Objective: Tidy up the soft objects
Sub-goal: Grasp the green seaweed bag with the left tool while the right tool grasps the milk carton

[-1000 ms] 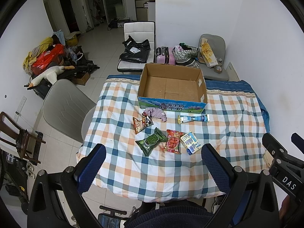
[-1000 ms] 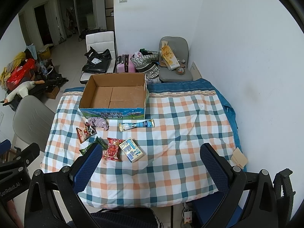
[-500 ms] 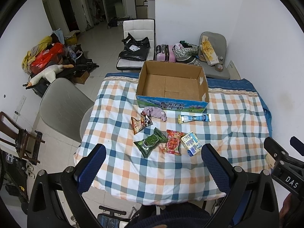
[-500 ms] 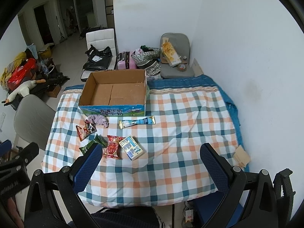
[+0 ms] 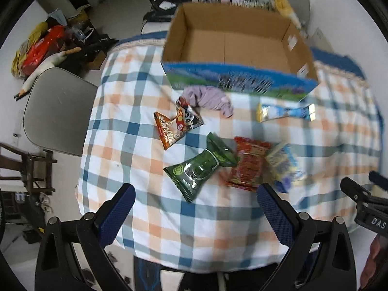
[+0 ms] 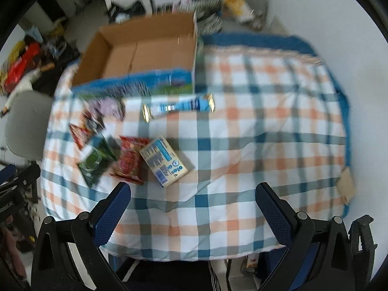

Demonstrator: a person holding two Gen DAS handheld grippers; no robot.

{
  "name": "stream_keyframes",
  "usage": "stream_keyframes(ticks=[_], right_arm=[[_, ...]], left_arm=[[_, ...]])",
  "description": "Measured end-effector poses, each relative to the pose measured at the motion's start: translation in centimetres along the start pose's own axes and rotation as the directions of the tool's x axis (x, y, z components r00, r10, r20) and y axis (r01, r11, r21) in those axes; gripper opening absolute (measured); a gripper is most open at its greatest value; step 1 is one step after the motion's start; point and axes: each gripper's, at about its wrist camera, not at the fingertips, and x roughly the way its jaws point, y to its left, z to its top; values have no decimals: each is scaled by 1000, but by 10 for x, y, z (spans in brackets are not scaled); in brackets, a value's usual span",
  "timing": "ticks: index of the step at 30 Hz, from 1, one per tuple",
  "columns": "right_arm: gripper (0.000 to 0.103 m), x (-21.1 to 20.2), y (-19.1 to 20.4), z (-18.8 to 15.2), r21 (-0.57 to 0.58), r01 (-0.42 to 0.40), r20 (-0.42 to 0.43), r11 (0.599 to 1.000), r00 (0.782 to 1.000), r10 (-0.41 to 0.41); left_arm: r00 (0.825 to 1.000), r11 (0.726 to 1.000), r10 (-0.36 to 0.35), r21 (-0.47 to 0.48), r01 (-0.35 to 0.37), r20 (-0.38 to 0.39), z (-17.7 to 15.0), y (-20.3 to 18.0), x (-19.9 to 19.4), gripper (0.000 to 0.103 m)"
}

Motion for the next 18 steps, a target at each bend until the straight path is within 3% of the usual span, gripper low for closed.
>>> stream_keyframes(ticks=[5,11,15,16,18], right_arm=[[103,89,15,17,-83,-16,-116,996,993,6],[100,166,45,26,-149,-68,-241,987,970,30],[76,197,53,23,-126,-115,-312,985,947,70],[75,200,50,23,-100,-109,-310,989,948,74],[74,203,45,25,-46,-108,-316,993,945,88]], left_arm=[[996,994,60,94,-55,-59,12,-17,62,103],[984,976,87,212,-53,-158,16,-23,123,103],[972,951,110,305,-43,-207,14,-26,153,103],[972,952,94,304,-25,-217,15,-25,160,99],[969,966,38,256,27,-243,17,-19,167,65]])
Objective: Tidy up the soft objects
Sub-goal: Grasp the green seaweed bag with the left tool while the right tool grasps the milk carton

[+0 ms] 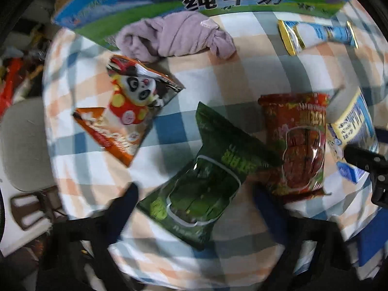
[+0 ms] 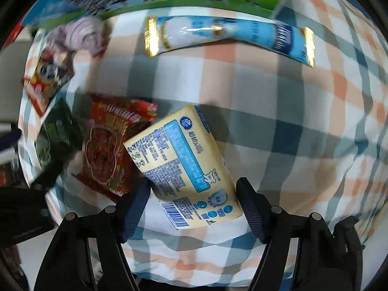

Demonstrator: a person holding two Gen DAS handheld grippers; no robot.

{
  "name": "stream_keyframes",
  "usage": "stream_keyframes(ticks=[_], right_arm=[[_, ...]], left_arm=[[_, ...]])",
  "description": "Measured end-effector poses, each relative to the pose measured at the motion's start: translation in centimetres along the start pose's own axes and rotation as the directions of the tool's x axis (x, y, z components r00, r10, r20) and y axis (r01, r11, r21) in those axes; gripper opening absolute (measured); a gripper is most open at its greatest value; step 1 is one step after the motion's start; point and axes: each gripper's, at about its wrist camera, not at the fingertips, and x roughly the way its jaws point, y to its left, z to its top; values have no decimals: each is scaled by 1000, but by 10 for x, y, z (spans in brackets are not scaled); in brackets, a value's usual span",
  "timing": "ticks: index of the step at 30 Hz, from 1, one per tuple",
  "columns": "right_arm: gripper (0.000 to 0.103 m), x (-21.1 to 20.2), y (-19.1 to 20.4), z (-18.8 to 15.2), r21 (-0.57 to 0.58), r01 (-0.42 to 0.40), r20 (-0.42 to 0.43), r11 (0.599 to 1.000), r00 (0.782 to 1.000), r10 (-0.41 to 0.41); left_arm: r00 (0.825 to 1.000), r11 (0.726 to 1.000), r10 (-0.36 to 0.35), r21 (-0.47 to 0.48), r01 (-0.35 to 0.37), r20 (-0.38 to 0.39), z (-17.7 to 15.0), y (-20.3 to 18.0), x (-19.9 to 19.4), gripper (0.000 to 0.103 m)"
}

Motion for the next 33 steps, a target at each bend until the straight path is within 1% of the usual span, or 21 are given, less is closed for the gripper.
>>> stream_keyframes(ticks=[1,2,3,4,6,7,8,10,12,13,14,15,16,19,21,23,25,29,30,31,33], right_arm=[[73,1,-2,2,22,2,-3,1000,1000,-2],[72,2,-5,3,38,1,-5,999,1000,-1],[72,4,-8,4,55,-2,-5,999,1000,2],[72,5,-10,5,68,-7,-8,998,1000,7],[72,7,-13,5,95,-24,-18,995,999,26],[72,12,-14,5,106,-40,-28,994,999,43],[72,16,-15,5,108,-44,-34,993,998,48],[72,28,-14,7,101,-36,-39,994,998,40],[72,38,-11,8,93,-20,-48,995,999,25],[73,38,-5,5,91,-14,-54,996,998,19],[72,48,7,6,89,-2,-59,996,998,7],[72,54,9,6,101,7,-64,995,998,0],[71,53,6,5,120,2,-70,993,998,7],[70,60,1,5,194,-35,-88,980,995,53],[70,65,-2,4,195,-44,-78,980,995,61],[70,75,0,2,183,-52,-79,982,995,67],[71,85,5,0,165,-35,-87,986,995,50],[70,96,18,-5,143,-7,-111,990,994,23],[70,99,21,-6,146,-6,-114,989,993,23],[69,104,22,-9,147,-2,-116,989,993,19],[69,103,22,-13,148,0,-110,989,994,16]], left_arm=[[999,997,-43,-62,42,-21,2,8,6,58],[996,988,-89,-132,85,-28,2,17,9,58],[989,967,-148,-213,140,-23,0,28,11,58],[978,938,-208,-287,194,-17,-3,38,13,58],[960,891,-281,-372,259,-4,-9,52,17,57],[957,882,-291,-389,266,-7,-11,55,21,57],[956,883,-292,-387,264,-13,-12,56,25,58],[966,915,-257,-329,234,-30,-13,51,33,58],[979,957,-195,-229,177,-60,-12,39,43,58],[983,970,-169,-190,153,-69,-12,33,47,58],[985,974,-158,-174,143,-73,-12,32,50,57],[985,974,-158,-177,144,-70,-14,32,52,57],[983,965,-174,-211,158,-59,-18,36,51,52],[968,929,-247,-297,222,-47,-29,43,52,50],[970,932,-241,-287,219,-42,-35,43,60,51],[977,954,-206,-235,186,-61,-40,35,70,51],[981,962,-184,-213,168,-56,-42,30,75,51],[981,959,-190,-225,175,-47,-47,28,76,49],[980,956,-192,-234,177,-44,-44,24,58,48],[981,953,-190,-246,176,-33,-48,26,57,45],[983,951,-181,-258,172,-13,-58,44,43,42]])
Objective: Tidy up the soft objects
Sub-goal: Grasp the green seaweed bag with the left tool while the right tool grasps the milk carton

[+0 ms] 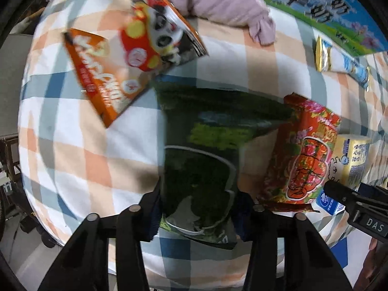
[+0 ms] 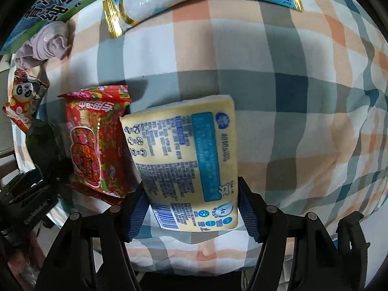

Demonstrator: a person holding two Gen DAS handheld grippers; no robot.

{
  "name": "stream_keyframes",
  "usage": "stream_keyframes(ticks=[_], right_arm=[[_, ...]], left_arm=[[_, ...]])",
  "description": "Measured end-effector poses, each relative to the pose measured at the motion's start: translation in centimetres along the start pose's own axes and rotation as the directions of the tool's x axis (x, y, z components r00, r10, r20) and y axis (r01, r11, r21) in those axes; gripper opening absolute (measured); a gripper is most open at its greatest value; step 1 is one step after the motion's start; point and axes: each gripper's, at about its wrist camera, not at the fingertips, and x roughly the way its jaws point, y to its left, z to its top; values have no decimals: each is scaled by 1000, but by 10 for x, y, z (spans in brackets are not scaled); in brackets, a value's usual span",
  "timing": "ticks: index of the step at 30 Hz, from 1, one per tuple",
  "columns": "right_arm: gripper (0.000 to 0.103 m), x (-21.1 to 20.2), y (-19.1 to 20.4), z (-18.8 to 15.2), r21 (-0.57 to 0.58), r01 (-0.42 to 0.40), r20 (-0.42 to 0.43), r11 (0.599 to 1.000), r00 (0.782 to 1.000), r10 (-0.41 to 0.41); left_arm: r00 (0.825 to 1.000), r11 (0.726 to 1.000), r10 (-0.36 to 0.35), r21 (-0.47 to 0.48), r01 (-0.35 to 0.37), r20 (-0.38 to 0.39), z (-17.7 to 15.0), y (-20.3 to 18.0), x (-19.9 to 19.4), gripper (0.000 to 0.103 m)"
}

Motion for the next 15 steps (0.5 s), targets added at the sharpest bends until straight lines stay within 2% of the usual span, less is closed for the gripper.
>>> stream_keyframes(ticks=[7,15], right_arm=[[66,-8,18,-15,-15,-10,48,1000,999,10],[66,-46,36,-48,-40,-60,159,997,985,66]], left_arm=[[996,1000,-11,-9,12,91,-32,5,-40,40],[971,997,-79,36,73,228,-65,-2,-109,40]])
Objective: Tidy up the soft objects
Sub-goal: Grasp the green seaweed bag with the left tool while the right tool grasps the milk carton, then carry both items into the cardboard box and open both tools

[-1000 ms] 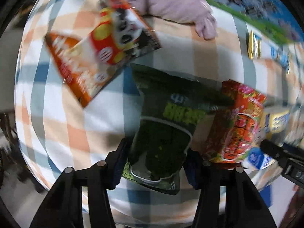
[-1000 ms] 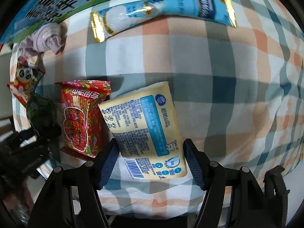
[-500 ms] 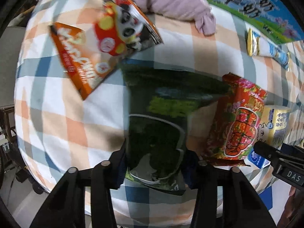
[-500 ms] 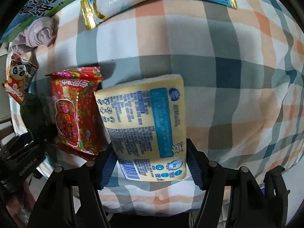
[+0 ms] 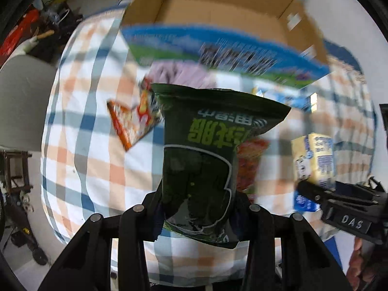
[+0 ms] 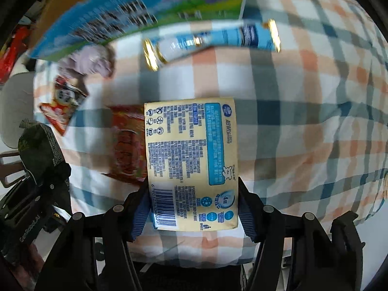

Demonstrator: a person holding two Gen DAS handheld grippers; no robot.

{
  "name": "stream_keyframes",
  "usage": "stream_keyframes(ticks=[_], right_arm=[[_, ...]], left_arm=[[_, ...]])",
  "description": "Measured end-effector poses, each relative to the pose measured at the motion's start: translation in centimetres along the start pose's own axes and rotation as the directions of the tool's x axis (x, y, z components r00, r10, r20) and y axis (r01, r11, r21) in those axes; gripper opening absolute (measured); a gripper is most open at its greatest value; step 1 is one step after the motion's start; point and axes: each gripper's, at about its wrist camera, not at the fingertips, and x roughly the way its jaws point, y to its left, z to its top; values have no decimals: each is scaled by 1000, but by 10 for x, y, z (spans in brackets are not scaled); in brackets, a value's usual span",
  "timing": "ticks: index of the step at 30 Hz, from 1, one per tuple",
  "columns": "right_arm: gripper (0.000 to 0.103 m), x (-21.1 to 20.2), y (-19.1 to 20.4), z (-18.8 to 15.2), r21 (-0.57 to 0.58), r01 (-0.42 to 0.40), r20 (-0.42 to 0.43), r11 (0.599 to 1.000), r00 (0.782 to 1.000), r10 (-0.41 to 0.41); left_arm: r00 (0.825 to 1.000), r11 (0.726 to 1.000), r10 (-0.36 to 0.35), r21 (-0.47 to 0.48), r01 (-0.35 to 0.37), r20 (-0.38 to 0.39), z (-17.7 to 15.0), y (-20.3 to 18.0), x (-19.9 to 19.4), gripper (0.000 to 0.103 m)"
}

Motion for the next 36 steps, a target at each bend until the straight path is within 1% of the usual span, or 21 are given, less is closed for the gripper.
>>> stream_keyframes(ticks=[2,3,5,6,8,9,11,12,13,14,16,18,19,22,24,25,27,28,32,34,36], right_arm=[[66,-16,2,-1,0,-22,32,1000,999,22],[66,-26,2,-3,-1,-33,50,999,998,33],[66,-49,8,-1,-5,-54,95,999,994,54],[66,-61,1,1,-8,-63,116,998,991,63],[66,-87,6,9,-16,-80,165,997,983,82],[66,-100,5,11,-21,-86,184,996,979,89],[66,-132,-2,24,-30,-99,229,995,968,103],[66,-141,2,29,-34,-104,253,994,961,109],[66,-157,-12,32,-36,-107,267,994,957,113],[66,-171,-18,44,-37,-109,281,993,953,115],[66,-183,-17,62,-37,-106,306,994,945,113],[66,-183,-13,82,-32,-102,323,994,941,106],[66,-201,-21,98,-32,-103,324,994,940,108],[66,-206,-17,145,-28,-89,327,996,940,93],[66,-201,-16,167,-24,-80,324,996,942,84],[66,-196,-17,185,-14,-77,317,997,945,78],[66,-187,-18,207,-3,-71,305,998,950,68],[66,-176,-20,223,6,-69,295,998,953,64],[66,-150,-27,266,30,-51,263,998,964,42],[66,-133,-28,286,39,-50,246,998,969,39],[66,-120,-30,301,49,-33,236,998,972,21]], left_arm=[[999,1000,-19,16,18,39,8,-1,-24,39],[998,999,-26,22,25,52,15,-6,-26,39],[995,999,-40,38,37,93,23,-9,-45,39],[994,998,-46,44,42,103,36,-10,-50,39],[989,997,-62,55,55,134,51,-16,-64,39],[987,997,-68,58,60,143,72,-23,-70,39],[982,996,-78,66,67,172,88,-25,-81,39],[980,995,-82,67,71,183,102,-30,-84,39],[978,995,-85,68,74,189,130,-38,-91,39],[976,995,-90,69,77,198,145,-41,-93,39],[975,994,-93,70,81,200,182,-50,-91,39],[976,994,-99,65,88,194,207,-55,-90,39],[977,994,-102,58,93,187,220,-54,-86,39],[983,991,-128,44,123,130,265,-57,-66,39],[985,988,-151,33,149,86,294,-59,-49,39],[986,987,-159,27,158,55,307,-57,-34,39],[986,986,-166,29,166,8,325,-60,-13,39],[985,985,-171,32,172,-29,337,-60,6,40],[981,986,-157,33,162,-113,366,-62,58,40],[981,988,-146,34,151,-130,375,-64,75,40],[976,986,-156,29,162,-150,383,-64,91,40]])
